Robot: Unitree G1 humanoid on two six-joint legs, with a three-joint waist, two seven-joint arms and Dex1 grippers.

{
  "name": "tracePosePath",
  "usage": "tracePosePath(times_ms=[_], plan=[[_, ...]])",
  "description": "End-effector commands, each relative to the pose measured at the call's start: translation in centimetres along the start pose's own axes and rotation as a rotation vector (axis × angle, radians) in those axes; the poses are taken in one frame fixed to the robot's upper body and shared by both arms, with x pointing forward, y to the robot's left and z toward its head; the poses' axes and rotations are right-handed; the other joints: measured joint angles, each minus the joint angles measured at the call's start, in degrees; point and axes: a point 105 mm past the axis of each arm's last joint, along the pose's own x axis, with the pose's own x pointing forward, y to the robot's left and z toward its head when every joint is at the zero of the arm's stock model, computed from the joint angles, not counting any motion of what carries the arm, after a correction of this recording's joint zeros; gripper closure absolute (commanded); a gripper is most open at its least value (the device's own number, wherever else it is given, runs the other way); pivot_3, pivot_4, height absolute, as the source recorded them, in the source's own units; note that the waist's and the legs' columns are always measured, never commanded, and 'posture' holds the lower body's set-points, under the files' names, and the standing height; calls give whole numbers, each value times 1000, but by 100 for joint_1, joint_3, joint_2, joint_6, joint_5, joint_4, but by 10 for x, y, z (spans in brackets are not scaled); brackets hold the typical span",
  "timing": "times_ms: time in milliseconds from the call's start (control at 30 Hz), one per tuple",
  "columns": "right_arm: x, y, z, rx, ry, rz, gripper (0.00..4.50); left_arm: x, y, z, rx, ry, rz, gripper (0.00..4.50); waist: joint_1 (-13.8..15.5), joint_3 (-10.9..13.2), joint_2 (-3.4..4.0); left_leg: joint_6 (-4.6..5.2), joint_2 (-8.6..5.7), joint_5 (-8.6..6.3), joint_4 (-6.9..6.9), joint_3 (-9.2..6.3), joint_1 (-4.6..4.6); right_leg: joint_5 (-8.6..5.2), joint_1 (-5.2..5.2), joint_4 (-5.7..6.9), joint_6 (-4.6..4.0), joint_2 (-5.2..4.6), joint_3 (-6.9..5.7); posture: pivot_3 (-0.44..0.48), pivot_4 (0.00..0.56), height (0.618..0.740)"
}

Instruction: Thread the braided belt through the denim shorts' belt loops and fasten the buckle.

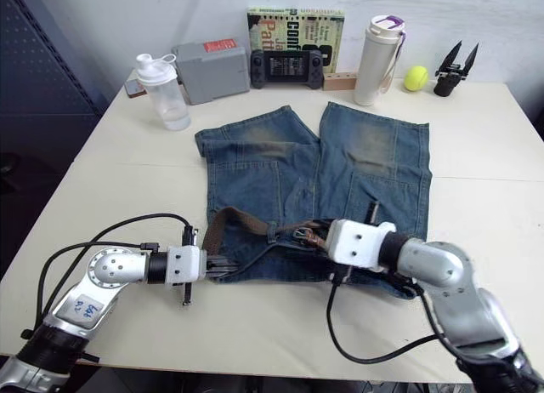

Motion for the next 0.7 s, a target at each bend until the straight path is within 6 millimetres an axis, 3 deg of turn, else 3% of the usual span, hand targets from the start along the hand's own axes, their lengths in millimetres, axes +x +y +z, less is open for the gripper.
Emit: tracePosePath(times_ms=[33,167,467,567,700], plan=[[-27,-32,1,59,15,-76,4500,2,-27,-14,47,62,-104,4456,1,0,0,0,1,0,-1,0,0,0,0,0,0,0,0,0,150,731],[-45,-55,-7,129,32,-136,4500,0,-32,-20,83,83,-117,4456,0,0,0,1,1,0,-3,1,5,0,4,0,0,-1,1,0,150,731],[-68,-72,-12,343,-3,-144,4500,-3,-30,-23,120,96,-117,4456,6,-1,3,1,0,0,-4,2,7,0,5,2,0,-6,1,0,150,731],[-60,-61,-3,356,-38,-72,4500,-4,-28,-24,128,98,-113,4456,2,-2,3,1,5,0,-4,1,7,0,5,2,0,-5,0,0,150,731],[-47,-43,-5,299,-3,-12,4500,-2,-16,-18,154,62,-54,4456,2,-1,3,1,4,-1,-4,2,8,0,5,2,0,-5,0,0,150,731]])
